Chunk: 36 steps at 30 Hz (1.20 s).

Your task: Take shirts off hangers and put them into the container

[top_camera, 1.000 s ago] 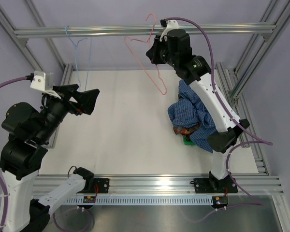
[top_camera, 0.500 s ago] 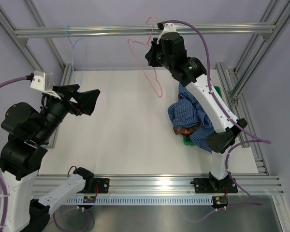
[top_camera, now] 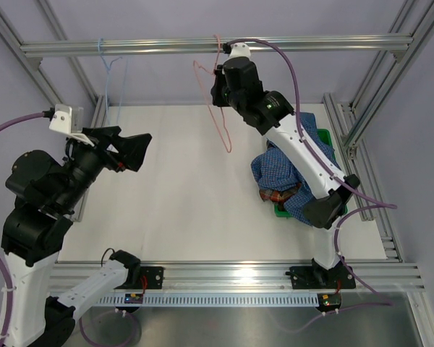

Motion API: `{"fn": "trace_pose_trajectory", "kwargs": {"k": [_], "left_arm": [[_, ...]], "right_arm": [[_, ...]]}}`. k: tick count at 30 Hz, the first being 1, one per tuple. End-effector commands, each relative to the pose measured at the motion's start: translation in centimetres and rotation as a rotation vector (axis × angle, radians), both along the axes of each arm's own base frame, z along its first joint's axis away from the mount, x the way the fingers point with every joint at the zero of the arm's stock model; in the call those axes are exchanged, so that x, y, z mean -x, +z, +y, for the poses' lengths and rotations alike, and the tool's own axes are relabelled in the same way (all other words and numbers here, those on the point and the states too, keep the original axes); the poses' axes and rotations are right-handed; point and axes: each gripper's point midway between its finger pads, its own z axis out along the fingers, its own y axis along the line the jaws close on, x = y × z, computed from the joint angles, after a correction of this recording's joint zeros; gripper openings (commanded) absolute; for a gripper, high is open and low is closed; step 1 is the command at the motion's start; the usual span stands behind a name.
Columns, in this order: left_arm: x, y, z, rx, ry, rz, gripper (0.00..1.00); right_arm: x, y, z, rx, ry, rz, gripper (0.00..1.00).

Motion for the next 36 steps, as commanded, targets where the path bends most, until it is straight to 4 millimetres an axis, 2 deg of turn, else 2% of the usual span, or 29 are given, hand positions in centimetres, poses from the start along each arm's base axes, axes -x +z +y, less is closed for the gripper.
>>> {"fn": "trace_pose_trajectory", "kwargs": {"k": [1, 4, 8, 9, 11, 13, 16, 18, 20, 23, 25, 26, 28, 29, 30, 31, 32, 33, 34, 36], "left_arm": [[-0.2, 0.1, -0.4, 0.009, -0.015, 0.000, 0.96], [-0.3, -0.2, -0.3, 0.006, -0.009, 0.006, 0.96], [-0.4, -0.4, -0.3, 0.007, -0.007, 0.013, 0.96], [-0.4, -0.4, -0.4, 0.007, -0.007, 0.013, 0.96], [-0.5, -0.4, -0.4, 0.005, -0.006, 0.016, 0.96], [-0.7, -0.6, -0.5, -0.002, -0.009, 0.021, 0.96], [-1.0, -1.2, -0.5, -0.014, 0.001, 0.032, 0.96], [-1.5, -1.8, -0.4, -0.021, 0.015, 0.045, 0.97], [-1.8, -2.3, -0.2, -0.029, 0.030, 0.052, 0.97], [-2.2, -2.9, -0.3, -0.039, 0.033, 0.064, 0.99], [-2.5, -3.6, -0.5, -0.048, 0.032, 0.077, 0.99], [-2.7, -3.9, -0.6, -0.049, 0.033, 0.083, 0.99], [-3.1, -4.5, -0.8, -0.055, 0.032, 0.097, 0.99], [-3.4, -4.9, -0.9, -0.059, 0.032, 0.107, 0.99], [-3.5, -5.1, -0.9, -0.061, 0.033, 0.113, 0.99], [-3.7, -5.5, -1.1, -0.067, 0.032, 0.125, 0.99], [-3.8, -5.8, -1.1, -0.071, 0.033, 0.133, 0.99], [-4.2, -6.2, -0.7, -0.076, 0.062, 0.145, 0.99], [-4.5, -6.9, -0.8, -0.080, 0.065, 0.156, 0.99], [-4.9, -7.7, -0.5, -0.080, 0.095, 0.177, 0.99]], "right_arm": [[-0.1, -1.7, 0.1, 0.044, -0.043, 0.025, 0.16], [0.1, -2.2, 0.2, 0.057, -0.042, 0.026, 0.37], [0.1, -2.7, 0.4, 0.066, -0.033, 0.035, 0.49], [0.2, -2.8, 0.3, 0.072, -0.038, 0.033, 0.56], [0.4, -2.8, 0.4, 0.088, -0.036, 0.028, 0.62], [1.0, -2.0, 0.3, 0.099, -0.038, 0.002, 0.77], [1.9, -1.0, 0.1, 0.104, -0.040, -0.021, 0.87], [2.7, -0.3, -0.5, 0.103, -0.042, -0.028, 0.90], [3.5, 0.5, -1.0, 0.101, -0.042, -0.034, 0.99], [4.4, 0.8, -1.9, 0.112, -0.057, -0.038, 1.00], [5.5, 2.1, -3.1, 0.095, -0.065, -0.050, 1.00], [6.0, 1.7, -3.4, 0.105, -0.059, -0.038, 1.00], [7.4, 2.9, -4.9, 0.088, -0.073, -0.045, 0.99], [8.0, 2.1, -5.4, 0.108, -0.074, -0.032, 0.99], [9.2, 3.4, -7.0, 0.090, -0.093, -0.053, 0.99], [9.7, 3.3, -7.8, 0.090, -0.106, -0.049, 1.00], [10.2, 1.8, -8.5, 0.119, -0.111, -0.023, 0.99], [11.5, 2.4, -10.2, 0.114, -0.124, -0.032, 0.99], [12.0, 0.9, -11.0, 0.147, -0.136, -0.007, 0.99], [13.9, 0.4, -13.6, 0.141, -0.178, 0.014, 0.99]]}}
